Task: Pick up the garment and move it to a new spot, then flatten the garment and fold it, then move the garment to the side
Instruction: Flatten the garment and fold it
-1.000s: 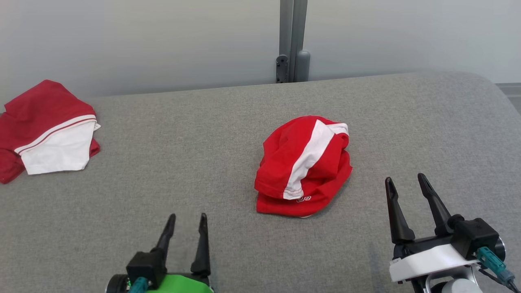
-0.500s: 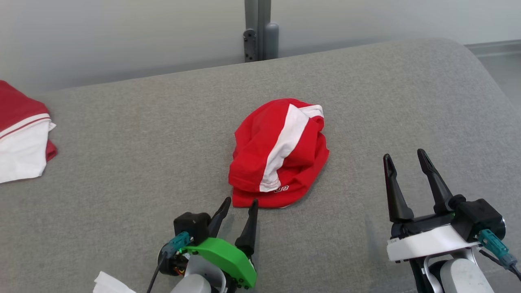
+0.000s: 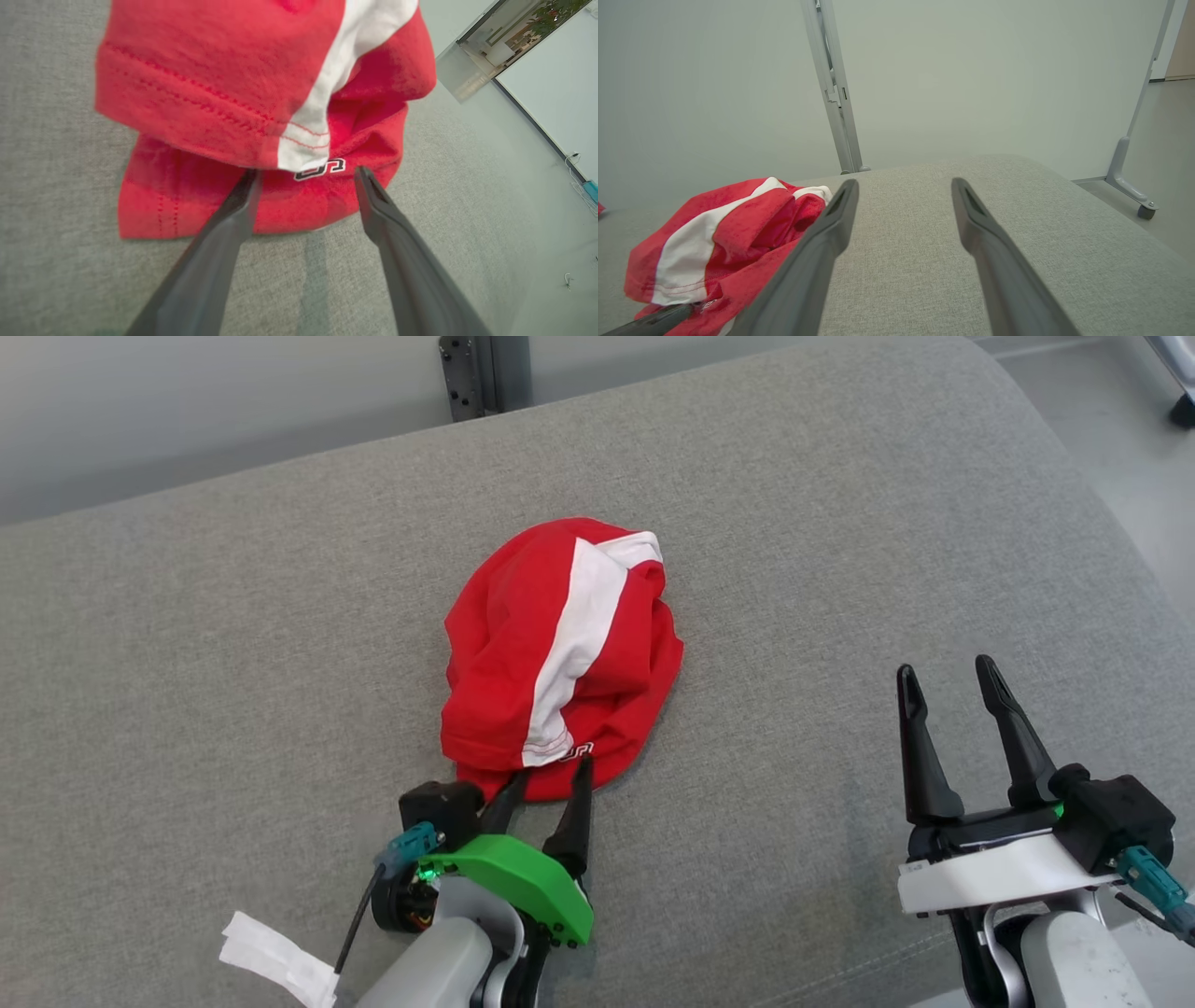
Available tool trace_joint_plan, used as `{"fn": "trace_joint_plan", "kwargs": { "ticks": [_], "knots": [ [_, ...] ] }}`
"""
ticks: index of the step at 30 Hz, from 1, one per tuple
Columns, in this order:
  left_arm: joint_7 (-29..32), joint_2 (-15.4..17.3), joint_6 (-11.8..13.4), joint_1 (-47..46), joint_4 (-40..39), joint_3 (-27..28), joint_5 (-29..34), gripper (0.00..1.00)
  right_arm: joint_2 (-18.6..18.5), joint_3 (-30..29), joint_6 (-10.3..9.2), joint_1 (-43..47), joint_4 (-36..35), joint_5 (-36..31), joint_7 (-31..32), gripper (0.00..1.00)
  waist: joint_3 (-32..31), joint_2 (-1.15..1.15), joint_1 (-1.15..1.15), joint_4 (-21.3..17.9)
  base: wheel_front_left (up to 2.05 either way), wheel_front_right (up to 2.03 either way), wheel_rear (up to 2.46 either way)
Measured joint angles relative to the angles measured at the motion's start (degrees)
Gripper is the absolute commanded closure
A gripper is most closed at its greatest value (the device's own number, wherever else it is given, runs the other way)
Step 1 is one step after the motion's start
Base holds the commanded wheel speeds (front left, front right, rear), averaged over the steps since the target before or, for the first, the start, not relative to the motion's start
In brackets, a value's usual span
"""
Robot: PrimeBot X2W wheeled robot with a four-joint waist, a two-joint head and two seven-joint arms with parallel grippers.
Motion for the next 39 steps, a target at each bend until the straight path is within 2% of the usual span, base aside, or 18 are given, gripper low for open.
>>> {"fn": "trace_joint_plan", "kwargs": {
  "ticks": [6,7,8,9,13,20,23,26,29,34,39],
  "knots": [
    [-0.3,0.0,0.5,-0.6,-5.4,4.1,-0.4,0.00,0.0,-0.3,0.00,-0.3,0.0,0.2,0.0,0.00,1.1,0.00,0.00,-0.4,0.00,0.00,0.00],
    [-0.3,0.0,0.5,-0.5,-6.3,4.8,-0.1,0.43,0.0,-0.2,0.00,-0.4,0.0,0.2,0.0,0.00,1.1,0.00,0.00,-0.3,0.00,0.00,0.00],
    [-0.4,0.0,0.5,-0.4,-6.8,5.1,0.5,0.66,0.0,-0.1,0.00,-0.6,0.0,0.2,0.0,0.00,1.0,0.00,0.00,-0.2,0.00,0.00,0.00],
    [-0.4,0.0,0.6,-0.1,-7.1,5.2,0.9,1.00,0.0,-0.1,0.00,-0.7,0.0,0.2,0.0,0.00,1.0,0.00,0.00,-0.1,0.00,0.00,0.00],
    [-0.3,0.0,-0.2,0.8,-8.7,4.8,2.2,1.00,0.0,-0.5,0.00,-0.7,0.1,0.2,0.0,0.00,0.8,0.00,0.00,0.6,0.00,0.00,0.00],
    [-0.4,0.0,-3.4,1.8,-12.3,4.3,6.0,1.00,0.0,-1.2,0.00,-0.5,0.3,0.2,0.0,0.00,-0.5,0.00,0.00,2.6,0.00,0.00,0.00],
    [-0.3,1.7,-4.5,2.5,-14.5,4.5,7.2,1.00,0.0,-1.4,0.00,0.0,0.4,0.4,0.0,0.00,-1.4,0.00,0.00,3.7,0.00,0.00,0.00],
    [0.6,5.6,-4.2,4.0,-17.9,5.5,7.3,1.00,0.0,-1.8,0.00,0.6,0.6,0.5,0.0,0.00,-2.4,0.00,0.00,4.8,0.00,0.00,0.00],
    [2.6,10.2,-2.8,5.8,-22.0,6.8,7.7,1.00,0.0,-2.0,0.00,1.0,0.7,0.6,0.0,0.00,-3.4,0.00,0.00,6.0,0.00,0.00,0.00],
    [8.2,18.1,-0.9,9.4,-28.4,8.8,7.4,1.00,0.0,-2.3,0.00,1.6,1.0,0.8,0.0,0.00,-4.8,0.00,0.00,7.9,0.00,0.00,0.00],
    [16.0,25.5,-1.4,11.8,-30.4,9.7,5.1,1.00,0.0,-1.9,0.00,1.6,1.0,1.0,0.0,0.00,-5.8,0.00,0.00,9.2,0.00,0.00,0.00]
  ]
}}
